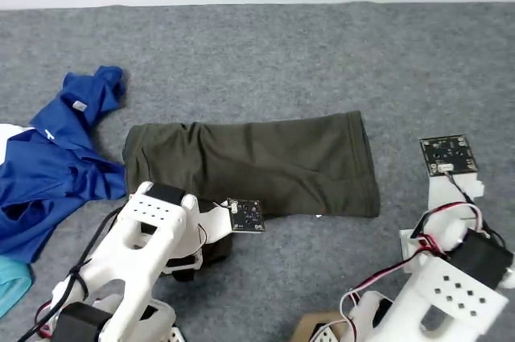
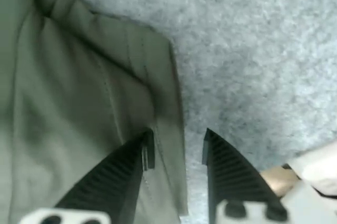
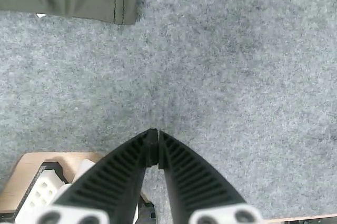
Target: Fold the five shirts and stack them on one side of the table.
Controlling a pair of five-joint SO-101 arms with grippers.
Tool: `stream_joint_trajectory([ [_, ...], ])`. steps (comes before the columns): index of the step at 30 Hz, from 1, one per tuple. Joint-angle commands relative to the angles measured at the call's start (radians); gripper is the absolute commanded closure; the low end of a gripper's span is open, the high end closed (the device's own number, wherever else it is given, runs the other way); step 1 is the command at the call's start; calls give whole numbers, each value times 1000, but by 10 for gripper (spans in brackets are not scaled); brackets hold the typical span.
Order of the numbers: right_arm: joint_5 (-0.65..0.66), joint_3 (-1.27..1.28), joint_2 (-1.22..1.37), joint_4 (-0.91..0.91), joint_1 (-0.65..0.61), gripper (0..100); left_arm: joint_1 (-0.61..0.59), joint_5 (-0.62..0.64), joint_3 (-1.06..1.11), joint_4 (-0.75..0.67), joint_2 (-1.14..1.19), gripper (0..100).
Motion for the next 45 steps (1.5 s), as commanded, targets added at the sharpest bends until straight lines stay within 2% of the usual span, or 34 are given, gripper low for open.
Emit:
stream_joint_trajectory([
  [1, 6, -6, -18, 35, 12, 990, -8, 5, 4, -46, 3, 837],
  [7, 8, -6, -18, 35, 12, 990, -8, 78, 25, -107, 3, 840],
  [12, 8, -6, -18, 35, 12, 990, -6, 89, 51, -135, 3, 847],
  [25, 8, -6, -18, 35, 12, 990, 0, 86, 76, -132, 3, 998],
  [31, 8, -8, -18, 35, 12, 990, 2, 86, 21, -37, -8, 998],
  [39, 8, -8, -18, 35, 12, 990, 2, 86, -217, 160, 2, 997],
  [45, 8, -8, -18, 35, 7, 990, 0, 86, -305, 176, 3, 996],
])
